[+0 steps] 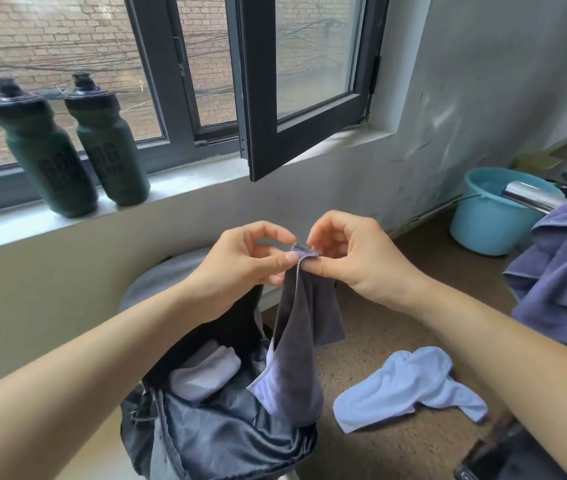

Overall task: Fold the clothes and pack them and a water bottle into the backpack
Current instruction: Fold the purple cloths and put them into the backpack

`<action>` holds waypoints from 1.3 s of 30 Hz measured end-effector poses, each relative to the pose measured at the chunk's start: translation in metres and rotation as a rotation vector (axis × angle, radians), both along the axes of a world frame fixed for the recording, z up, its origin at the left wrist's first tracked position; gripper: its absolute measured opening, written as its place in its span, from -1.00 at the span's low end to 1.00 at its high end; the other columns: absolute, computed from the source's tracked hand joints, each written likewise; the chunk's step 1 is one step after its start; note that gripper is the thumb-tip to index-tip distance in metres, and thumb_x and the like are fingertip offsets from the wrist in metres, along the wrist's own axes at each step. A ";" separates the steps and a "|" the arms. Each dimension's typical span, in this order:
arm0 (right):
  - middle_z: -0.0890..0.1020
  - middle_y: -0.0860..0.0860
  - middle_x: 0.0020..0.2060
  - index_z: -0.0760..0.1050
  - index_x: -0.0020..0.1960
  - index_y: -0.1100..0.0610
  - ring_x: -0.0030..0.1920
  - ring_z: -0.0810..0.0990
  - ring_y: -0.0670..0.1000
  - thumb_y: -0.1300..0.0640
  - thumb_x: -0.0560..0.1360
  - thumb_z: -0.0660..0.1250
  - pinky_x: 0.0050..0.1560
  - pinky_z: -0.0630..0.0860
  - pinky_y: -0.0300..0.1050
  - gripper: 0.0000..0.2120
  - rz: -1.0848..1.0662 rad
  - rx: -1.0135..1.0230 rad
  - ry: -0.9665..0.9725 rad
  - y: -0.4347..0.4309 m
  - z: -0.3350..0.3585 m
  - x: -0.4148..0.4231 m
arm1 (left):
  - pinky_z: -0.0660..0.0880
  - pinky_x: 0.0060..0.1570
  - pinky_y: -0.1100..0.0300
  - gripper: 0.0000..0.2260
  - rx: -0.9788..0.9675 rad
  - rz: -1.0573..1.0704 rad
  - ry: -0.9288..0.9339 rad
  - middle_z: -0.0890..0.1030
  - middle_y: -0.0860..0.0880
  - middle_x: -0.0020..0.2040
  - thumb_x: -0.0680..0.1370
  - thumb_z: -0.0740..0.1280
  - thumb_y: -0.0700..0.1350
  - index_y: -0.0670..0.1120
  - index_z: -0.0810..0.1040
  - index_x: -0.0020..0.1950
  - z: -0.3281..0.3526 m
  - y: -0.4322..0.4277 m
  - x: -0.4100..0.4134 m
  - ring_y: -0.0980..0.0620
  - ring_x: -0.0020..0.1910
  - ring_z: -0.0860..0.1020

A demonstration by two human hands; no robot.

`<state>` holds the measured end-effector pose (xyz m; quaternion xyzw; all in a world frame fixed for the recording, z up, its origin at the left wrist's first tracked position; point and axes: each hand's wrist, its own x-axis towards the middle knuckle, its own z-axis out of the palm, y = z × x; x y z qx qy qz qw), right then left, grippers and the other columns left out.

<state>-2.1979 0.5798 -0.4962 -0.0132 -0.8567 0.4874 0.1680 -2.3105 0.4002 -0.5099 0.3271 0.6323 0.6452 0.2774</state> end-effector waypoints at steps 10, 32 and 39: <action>0.69 0.01 -0.21 0.67 -0.03 0.13 -0.20 0.60 -0.14 0.22 0.52 0.48 -0.09 0.57 -0.20 -0.96 -0.099 -0.003 0.008 0.015 -0.001 -0.008 | 0.62 0.10 0.01 -0.90 -0.186 -0.019 0.430 0.76 0.00 -0.09 0.54 0.43 -0.17 -0.02 0.70 -0.01 -0.018 0.001 0.003 0.06 -0.08 0.72; 0.62 -0.02 -0.24 0.56 -0.18 0.01 -0.20 0.55 -0.09 0.28 0.53 0.44 -0.12 0.49 -0.26 -0.79 -0.587 -0.285 0.198 0.079 -0.020 -0.023 | 0.39 -0.22 0.05 -0.46 -0.814 -0.117 1.186 0.37 0.07 -0.26 0.54 0.24 0.35 -0.11 0.49 -0.30 -0.102 0.010 -0.041 -0.01 -0.21 0.44; 0.62 0.03 -0.17 0.58 -0.04 0.15 -0.23 0.52 -0.12 0.28 0.55 0.41 -0.25 0.43 -0.40 -0.94 -0.762 -0.419 0.112 0.102 -0.037 -0.031 | 0.31 -0.37 0.11 -0.47 -0.539 0.006 1.133 0.38 0.12 -0.36 0.48 0.22 0.39 0.05 0.20 -0.47 -0.085 -0.005 -0.069 0.13 -0.41 0.37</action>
